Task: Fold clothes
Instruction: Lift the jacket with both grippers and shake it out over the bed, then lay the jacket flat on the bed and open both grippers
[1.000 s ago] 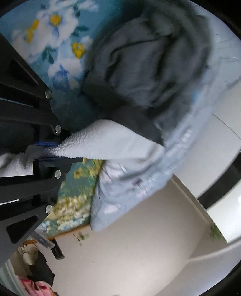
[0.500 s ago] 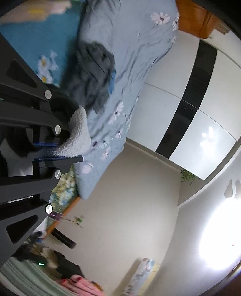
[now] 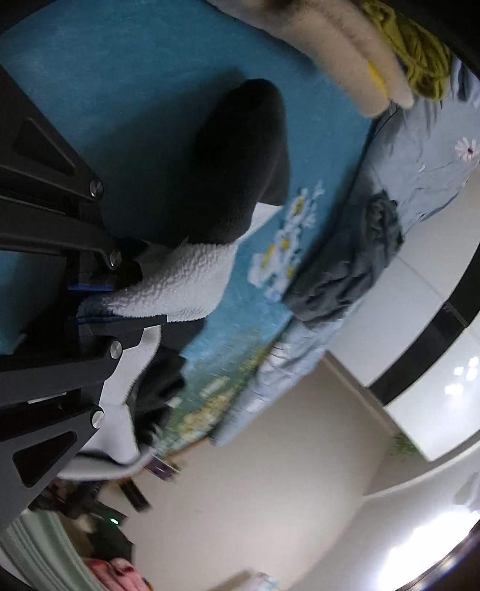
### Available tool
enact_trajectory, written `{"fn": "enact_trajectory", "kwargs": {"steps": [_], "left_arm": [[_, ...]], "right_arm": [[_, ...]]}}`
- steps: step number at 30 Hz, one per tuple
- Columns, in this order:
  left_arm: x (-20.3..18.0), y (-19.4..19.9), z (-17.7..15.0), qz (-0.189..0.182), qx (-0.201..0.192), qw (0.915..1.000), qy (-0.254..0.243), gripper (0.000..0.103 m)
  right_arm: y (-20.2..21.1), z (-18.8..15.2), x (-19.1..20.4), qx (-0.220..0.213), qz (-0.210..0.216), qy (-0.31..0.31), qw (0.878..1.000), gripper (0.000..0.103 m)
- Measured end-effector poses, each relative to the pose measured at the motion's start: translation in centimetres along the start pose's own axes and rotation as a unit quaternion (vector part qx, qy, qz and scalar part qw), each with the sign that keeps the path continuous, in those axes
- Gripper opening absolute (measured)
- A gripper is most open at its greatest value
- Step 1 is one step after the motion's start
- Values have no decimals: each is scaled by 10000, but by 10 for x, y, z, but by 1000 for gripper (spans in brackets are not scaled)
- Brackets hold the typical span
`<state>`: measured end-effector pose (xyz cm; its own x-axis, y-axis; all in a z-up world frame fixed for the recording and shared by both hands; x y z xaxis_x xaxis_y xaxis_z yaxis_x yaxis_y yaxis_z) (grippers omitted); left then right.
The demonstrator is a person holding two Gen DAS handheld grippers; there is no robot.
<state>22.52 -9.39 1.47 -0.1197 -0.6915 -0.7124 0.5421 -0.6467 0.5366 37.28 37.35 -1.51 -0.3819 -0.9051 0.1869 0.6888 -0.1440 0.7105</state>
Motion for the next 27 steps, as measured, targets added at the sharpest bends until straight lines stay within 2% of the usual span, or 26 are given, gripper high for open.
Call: {"fn": "enact_trajectory", "kwargs": {"steps": [2, 4, 6, 8, 11, 13, 17, 19, 21, 23, 25, 27], "left_arm": [[-5, -3, -7, 186, 70, 9997, -161, 12], [-8, 5, -9, 177, 33, 9996, -199, 13], [-11, 17, -7, 102, -14, 9998, -197, 19], [-11, 29, -5, 118, -66, 9996, -258, 30], [-9, 53, -3, 356, -252, 9982, -409, 50], [-5, 65, -2, 547, -398, 9967, -439, 55], [7, 87, 2, 809, -623, 9938, -436, 55], [7, 96, 3, 881, -742, 9919, -532, 56], [1, 100, 5, 798, -800, 9916, -621, 59], [-10, 96, 7, 664, -811, 9917, -738, 60], [-25, 80, 10, 424, -730, 9928, -850, 61], [-37, 62, 9, 230, -564, 9944, -859, 61]], "right_arm": [[0, -4, 3, 42, -58, 66, 10000, 14], [6, -5, 7, 33, -88, 144, 9999, 14], [19, -3, 10, 1, -111, 259, 9996, 15], [30, 0, 12, -36, -184, 423, 9989, 19], [49, 2, 16, -87, -351, 727, 9967, 26], [58, 2, 21, -76, -515, 988, 9937, 31], [64, 2, 22, 81, -709, 1400, 9876, 34], [66, 3, 13, 217, -671, 1369, 9881, 34], [72, 6, 3, 270, -653, 1138, 9910, 34], [81, 12, 6, 146, -602, 932, 9937, 34], [84, 22, 25, 0, -377, 860, 9956, 34], [77, 34, 60, -15, -26, 941, 9956, 39]]}}
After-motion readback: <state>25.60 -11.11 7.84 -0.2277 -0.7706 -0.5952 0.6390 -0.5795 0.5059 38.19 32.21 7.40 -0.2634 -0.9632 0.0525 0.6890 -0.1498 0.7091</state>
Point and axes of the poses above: each gripper's, at about its wrist camera, not at the fingertips, and y roughly against the way its jaws point, x to its left, z to its top, the point moved 1 cm from there along -y, roughly the way its jaws point, and after that the axes turned 10 degrees about y, right-handed, at the moved point
